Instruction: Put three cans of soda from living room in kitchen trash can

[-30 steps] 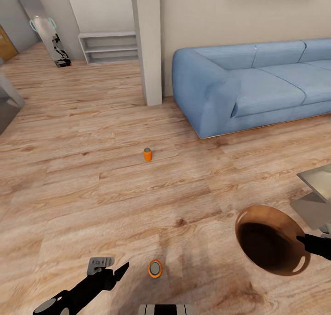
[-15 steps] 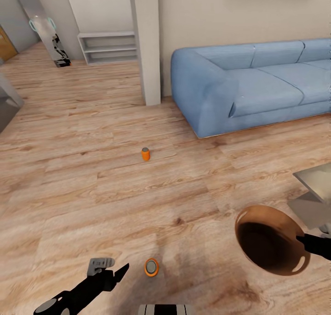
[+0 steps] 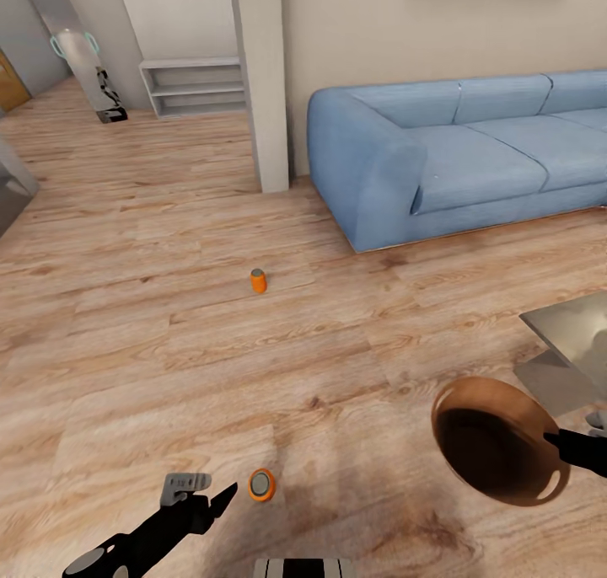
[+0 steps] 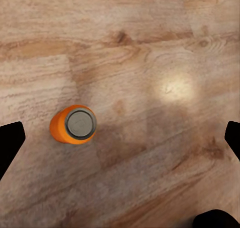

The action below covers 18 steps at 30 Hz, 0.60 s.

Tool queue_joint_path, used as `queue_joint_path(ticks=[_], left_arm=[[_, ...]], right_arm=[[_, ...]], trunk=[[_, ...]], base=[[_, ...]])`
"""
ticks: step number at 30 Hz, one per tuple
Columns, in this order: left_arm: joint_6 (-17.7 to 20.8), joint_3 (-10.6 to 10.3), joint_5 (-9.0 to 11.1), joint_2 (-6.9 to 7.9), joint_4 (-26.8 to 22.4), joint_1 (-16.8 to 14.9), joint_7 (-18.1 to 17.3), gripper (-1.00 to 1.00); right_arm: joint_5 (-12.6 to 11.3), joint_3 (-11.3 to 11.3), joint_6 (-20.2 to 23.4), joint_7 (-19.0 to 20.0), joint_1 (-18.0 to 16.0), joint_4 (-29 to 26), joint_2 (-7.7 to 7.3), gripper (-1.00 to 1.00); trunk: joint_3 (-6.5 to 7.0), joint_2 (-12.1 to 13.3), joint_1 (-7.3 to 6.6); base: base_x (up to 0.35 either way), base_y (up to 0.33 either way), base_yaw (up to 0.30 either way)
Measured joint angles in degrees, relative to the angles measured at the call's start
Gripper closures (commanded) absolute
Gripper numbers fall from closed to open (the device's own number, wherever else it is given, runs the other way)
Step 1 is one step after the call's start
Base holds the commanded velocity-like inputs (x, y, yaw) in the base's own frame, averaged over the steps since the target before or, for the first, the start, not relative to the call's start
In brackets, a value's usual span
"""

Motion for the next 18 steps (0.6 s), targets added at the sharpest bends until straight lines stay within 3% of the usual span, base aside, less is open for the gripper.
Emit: queue_joint_path(ticks=[9,18], left_arm=[[0.03,0.21,0.13,0.14,0.08,0.00,0.15,-1.00],[-0.05,0.16,-0.02,0.15,0.09,0.00,0.08,-1.00]], right_arm=[[0.12,-0.01,-0.07,-0.01,0.00,0.00,0.15,1.00],[0.06,0.00,-0.05,0.00,0.00,0.00,0.14,1.00]], trunk=[[0.00,0.00,0.00],[0.00,0.00,0.00]], base=[[0.153,-0.102,0.000],[0.035,-0.024,0.000]])
